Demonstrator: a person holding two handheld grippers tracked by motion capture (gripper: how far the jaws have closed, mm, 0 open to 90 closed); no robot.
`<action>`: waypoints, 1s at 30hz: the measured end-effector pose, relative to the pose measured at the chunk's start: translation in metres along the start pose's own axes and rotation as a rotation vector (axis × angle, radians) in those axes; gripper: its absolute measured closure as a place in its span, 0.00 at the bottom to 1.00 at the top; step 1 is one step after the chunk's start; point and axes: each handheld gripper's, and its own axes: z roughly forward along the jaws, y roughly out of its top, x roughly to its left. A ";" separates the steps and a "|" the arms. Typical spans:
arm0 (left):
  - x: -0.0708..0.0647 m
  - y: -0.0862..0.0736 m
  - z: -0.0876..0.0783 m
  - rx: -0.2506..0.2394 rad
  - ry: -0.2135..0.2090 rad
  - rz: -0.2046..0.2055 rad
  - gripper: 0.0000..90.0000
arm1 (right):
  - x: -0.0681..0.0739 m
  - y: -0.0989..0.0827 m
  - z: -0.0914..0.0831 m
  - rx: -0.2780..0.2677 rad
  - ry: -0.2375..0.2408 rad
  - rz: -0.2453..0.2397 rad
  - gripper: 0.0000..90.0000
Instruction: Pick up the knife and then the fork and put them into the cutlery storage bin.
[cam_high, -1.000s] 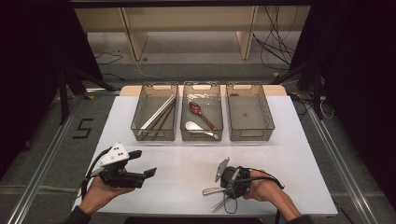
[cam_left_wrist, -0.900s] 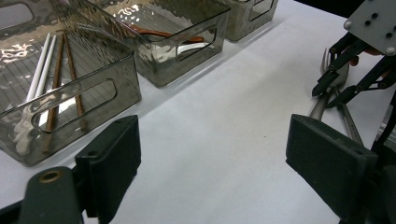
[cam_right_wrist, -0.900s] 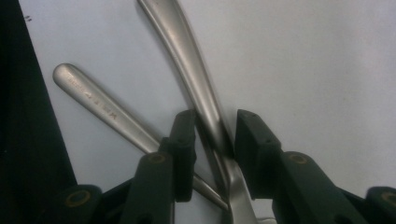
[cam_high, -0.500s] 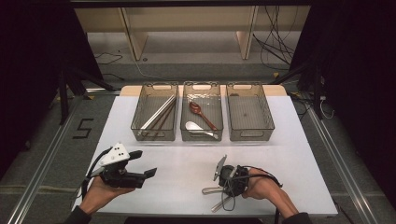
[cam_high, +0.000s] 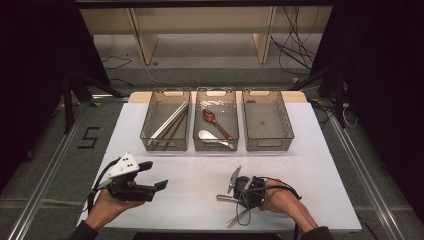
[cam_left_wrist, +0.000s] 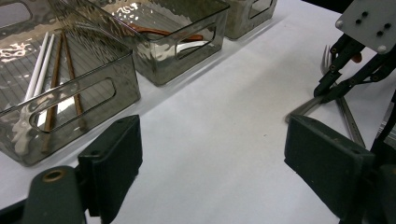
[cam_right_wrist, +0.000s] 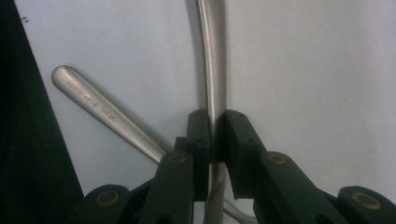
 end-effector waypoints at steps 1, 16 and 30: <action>0.000 0.000 0.000 0.000 0.001 0.001 0.21 | -0.001 0.000 0.000 -0.001 -0.003 0.000 0.91; 0.001 0.001 -0.001 -0.005 0.004 -0.004 0.21 | -0.015 -0.009 -0.013 -0.077 -0.051 0.147 0.94; 0.005 0.000 -0.003 -0.028 0.007 -0.029 0.20 | -0.033 -0.023 -0.037 -0.189 -0.113 0.271 0.94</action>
